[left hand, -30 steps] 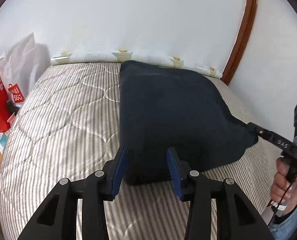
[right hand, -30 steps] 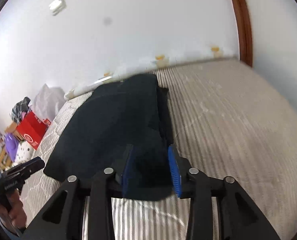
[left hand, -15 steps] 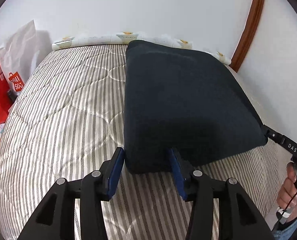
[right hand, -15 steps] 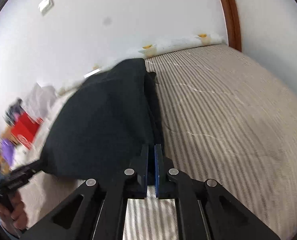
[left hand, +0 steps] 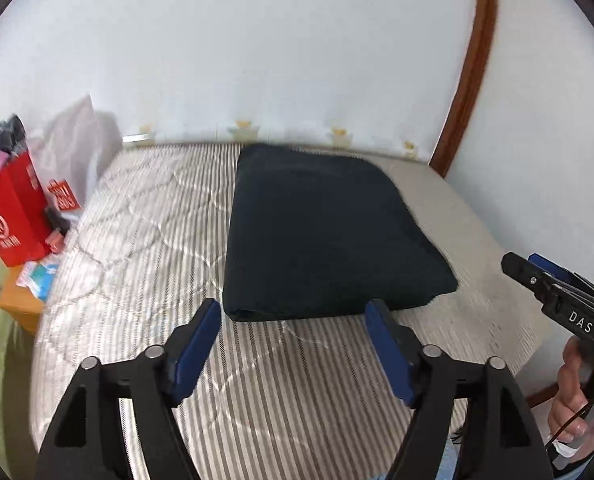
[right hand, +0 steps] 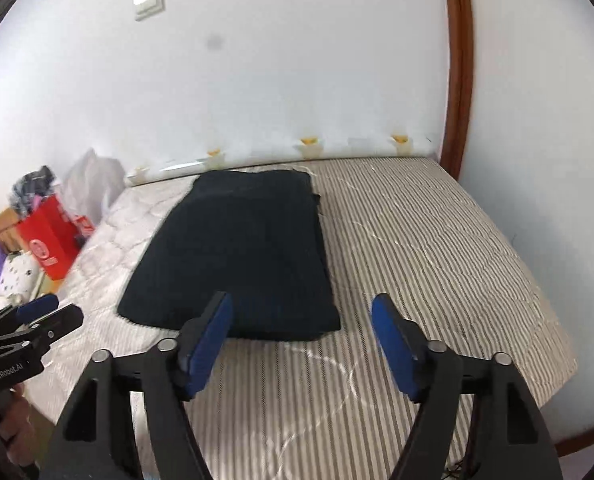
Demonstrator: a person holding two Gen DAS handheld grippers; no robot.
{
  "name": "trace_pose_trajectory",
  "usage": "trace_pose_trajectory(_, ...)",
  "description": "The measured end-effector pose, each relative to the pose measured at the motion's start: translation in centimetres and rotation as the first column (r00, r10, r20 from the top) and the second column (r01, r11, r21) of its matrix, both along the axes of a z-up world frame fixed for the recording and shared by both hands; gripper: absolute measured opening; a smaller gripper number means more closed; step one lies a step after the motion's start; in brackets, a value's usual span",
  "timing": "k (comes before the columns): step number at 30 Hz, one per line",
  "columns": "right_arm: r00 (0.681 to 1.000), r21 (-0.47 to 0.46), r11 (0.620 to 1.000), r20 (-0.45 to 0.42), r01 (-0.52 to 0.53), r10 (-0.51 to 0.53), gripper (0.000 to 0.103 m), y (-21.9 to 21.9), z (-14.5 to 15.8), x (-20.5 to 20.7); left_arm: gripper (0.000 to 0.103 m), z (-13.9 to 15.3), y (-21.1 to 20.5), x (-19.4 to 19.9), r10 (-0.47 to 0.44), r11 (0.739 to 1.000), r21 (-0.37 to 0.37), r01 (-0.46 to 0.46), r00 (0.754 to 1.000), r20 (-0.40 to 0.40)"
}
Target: Fold small clothes
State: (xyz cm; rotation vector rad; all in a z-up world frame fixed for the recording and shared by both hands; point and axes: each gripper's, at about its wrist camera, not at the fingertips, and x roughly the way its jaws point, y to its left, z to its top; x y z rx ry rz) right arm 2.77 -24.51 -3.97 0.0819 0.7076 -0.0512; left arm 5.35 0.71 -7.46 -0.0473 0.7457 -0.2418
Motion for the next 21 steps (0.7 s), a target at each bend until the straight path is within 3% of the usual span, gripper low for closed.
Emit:
trace_pose_trajectory(4,1.0,-0.021,1.0,0.017,-0.005,0.006,0.075,0.4,2.4,-2.7,0.088,2.4,-0.8,-3.3,0.02,0.999,0.048,-0.022,0.999,0.041)
trace_pose_trajectory(5,1.0,-0.023,1.0,0.025,0.009,-0.008,0.078,0.3,2.8,-3.4,0.088,2.9,-0.9,-4.2,0.022,0.998,0.052,-0.025,0.999,0.049)
trace_pose_trajectory(7,0.999,-0.025,0.999,0.044,0.027,-0.026,0.095,0.2,3.4,-4.8,0.089,3.7,-0.9,-5.3,0.031,0.998,0.051,-0.034,0.998,0.058)
trace_pose_trajectory(10,0.996,-0.06,0.996,0.066,0.063,-0.059,0.101,0.1,3.7,-7.0,0.09,4.4,-0.5,-7.0,0.038,0.998,0.047,-0.041,0.997,0.067)
trace_pose_trajectory(21,0.993,-0.13,0.984,0.014,0.121,-0.12,0.101,-0.3,3.8,-10.2,0.09,4.5,-0.1,-8.9,0.058,0.998,0.026,-0.061,0.995,0.084)
